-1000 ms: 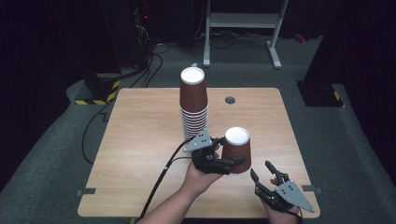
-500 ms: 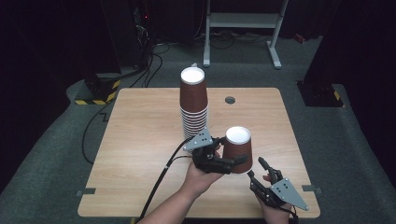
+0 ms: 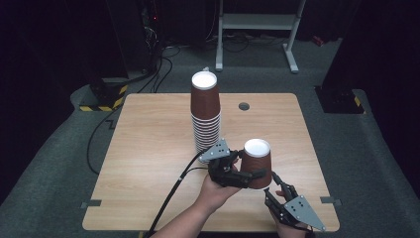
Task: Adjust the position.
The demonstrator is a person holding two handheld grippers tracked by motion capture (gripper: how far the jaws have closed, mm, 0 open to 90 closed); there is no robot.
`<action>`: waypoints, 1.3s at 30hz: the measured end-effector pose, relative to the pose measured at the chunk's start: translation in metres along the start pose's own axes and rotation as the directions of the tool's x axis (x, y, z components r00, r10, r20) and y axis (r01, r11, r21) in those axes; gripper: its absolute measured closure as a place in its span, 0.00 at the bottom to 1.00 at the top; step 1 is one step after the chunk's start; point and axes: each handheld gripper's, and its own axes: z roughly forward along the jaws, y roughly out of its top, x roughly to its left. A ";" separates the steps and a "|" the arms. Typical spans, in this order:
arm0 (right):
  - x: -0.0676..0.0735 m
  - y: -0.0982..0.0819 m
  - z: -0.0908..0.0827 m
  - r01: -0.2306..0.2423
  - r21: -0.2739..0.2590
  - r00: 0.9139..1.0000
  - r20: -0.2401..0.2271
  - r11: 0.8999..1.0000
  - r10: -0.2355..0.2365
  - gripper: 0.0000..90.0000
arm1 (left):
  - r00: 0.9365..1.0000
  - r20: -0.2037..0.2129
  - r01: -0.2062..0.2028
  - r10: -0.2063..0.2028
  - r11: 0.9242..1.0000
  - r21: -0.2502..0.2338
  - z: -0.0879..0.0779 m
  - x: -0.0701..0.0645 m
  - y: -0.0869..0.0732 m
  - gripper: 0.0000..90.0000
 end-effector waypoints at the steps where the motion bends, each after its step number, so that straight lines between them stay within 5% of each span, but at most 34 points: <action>1: 0.000 0.000 0.000 -0.002 -0.001 1.000 0.002 1.000 0.002 0.68 | 1.000 0.002 0.004 -0.004 1.000 0.000 0.000 0.000 0.000 0.20; 13: -0.003 -0.003 -0.001 0.010 -0.012 0.999 0.035 1.000 -0.009 0.72 | 0.997 0.034 0.067 -0.068 0.998 0.016 0.009 0.008 -0.010 0.20; 24: -0.002 -0.003 -0.002 0.026 -0.025 0.998 0.054 0.999 -0.025 0.75 | 0.980 0.077 0.179 -0.181 0.983 0.031 0.014 0.019 -0.025 0.20; 39: -0.001 -0.002 -0.004 0.042 -0.049 0.996 0.077 0.998 -0.038 0.84 | 0.974 0.091 0.204 -0.205 0.979 0.019 0.013 0.020 -0.027 0.20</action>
